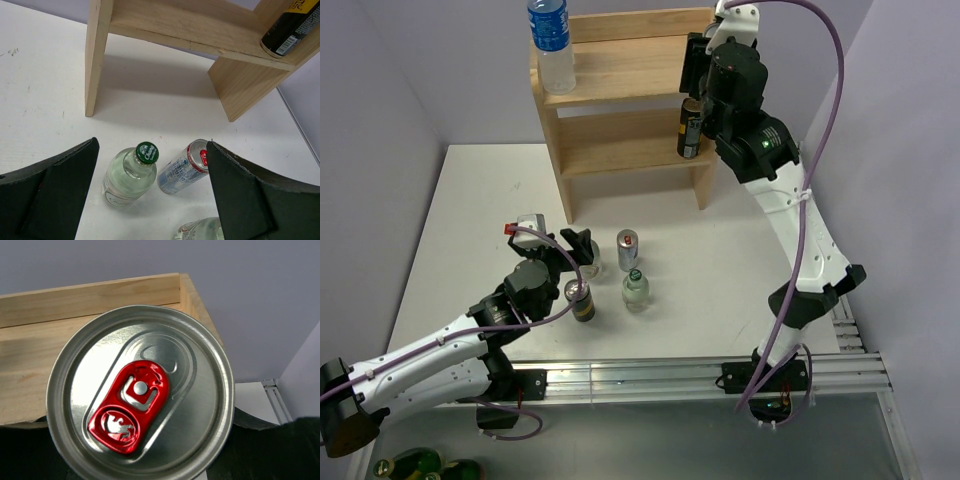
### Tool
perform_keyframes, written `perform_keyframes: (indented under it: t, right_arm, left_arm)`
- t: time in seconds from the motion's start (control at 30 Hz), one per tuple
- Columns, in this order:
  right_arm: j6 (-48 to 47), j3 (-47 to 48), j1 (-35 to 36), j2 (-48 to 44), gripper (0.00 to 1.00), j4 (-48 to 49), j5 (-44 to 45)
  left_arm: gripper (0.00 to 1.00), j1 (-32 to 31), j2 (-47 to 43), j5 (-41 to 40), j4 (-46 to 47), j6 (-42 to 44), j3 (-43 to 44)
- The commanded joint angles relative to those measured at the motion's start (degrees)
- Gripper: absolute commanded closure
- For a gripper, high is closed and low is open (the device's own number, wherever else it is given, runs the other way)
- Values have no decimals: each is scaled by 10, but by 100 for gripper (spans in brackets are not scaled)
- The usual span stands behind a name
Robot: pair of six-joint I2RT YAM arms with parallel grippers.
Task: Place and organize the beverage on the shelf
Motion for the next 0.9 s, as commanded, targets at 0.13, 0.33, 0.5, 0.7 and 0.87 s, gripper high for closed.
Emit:
perform_keyframes:
  t: [0.13, 0.33, 0.5, 0.7, 0.87]
  right_arm:
    - [-4, 80, -35, 37, 100, 19, -52]
    - [2, 102, -55, 66, 100, 24, -70]
    - [25, 113, -78, 85, 100, 25, -90]
    - [34, 114, -98, 102, 100, 28, -104]
    - [39, 113, -107, 113, 98, 28, -111]
  left_arm:
    - [5, 1, -10, 1, 6, 1, -6]
    - [5, 1, -6, 1, 6, 1, -4]
    - [4, 1, -2, 3, 7, 2, -4]
    - [5, 1, 4, 2, 8, 2, -3]
    - [5, 1, 4, 1, 5, 2, -3]
